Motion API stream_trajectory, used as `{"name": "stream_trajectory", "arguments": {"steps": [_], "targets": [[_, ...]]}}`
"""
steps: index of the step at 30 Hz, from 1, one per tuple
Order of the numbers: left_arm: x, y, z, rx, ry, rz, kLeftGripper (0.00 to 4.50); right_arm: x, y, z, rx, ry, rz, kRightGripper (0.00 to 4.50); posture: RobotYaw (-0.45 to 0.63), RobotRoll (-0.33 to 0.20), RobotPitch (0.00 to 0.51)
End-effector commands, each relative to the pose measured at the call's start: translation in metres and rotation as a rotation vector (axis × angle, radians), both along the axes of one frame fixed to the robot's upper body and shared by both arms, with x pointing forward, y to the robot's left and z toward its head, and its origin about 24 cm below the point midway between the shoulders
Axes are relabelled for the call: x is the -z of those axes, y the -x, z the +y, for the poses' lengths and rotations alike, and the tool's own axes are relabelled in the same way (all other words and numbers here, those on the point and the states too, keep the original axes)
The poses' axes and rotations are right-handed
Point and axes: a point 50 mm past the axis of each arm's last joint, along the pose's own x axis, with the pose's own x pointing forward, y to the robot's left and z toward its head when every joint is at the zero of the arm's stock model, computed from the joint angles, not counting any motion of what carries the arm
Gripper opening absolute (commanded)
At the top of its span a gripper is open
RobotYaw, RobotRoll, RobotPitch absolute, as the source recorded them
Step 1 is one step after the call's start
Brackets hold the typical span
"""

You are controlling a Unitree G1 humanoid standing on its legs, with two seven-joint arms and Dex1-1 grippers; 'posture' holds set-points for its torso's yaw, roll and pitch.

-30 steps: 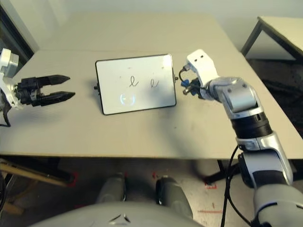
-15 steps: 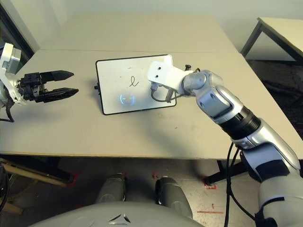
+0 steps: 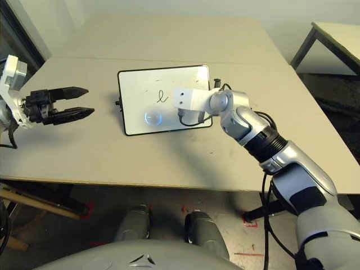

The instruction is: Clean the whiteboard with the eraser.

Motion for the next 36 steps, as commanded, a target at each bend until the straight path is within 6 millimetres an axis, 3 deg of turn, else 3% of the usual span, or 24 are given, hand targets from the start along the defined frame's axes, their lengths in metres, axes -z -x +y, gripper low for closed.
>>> {"name": "stream_trajectory", "arguments": {"steps": [1, 14, 20, 36], "targets": [[0.000, 0.001, -0.002, 0.004, 0.009, -0.008, 4.50, 0.001, -0.002, 0.003, 0.000, -0.003, -0.001, 0.11, 0.36, 0.000, 0.007], [-0.001, 0.001, -0.004, 0.015, 0.006, -0.005, 4.50, -0.012, -0.003, 0.042, -0.092, -0.046, -0.040, 0.11, 0.37, 0.000, 0.014], [-0.001, 0.002, -0.005, 0.021, 0.009, 0.000, 4.50, -0.015, -0.003, 0.050, -0.109, -0.046, -0.040, 0.11, 0.37, 0.000, 0.020], [0.002, -0.001, -0.011, 0.044, 0.021, 0.014, 4.50, 0.004, 0.004, -0.020, 0.042, 0.051, 0.040, 0.11, 0.34, 0.000, 0.042]]}}
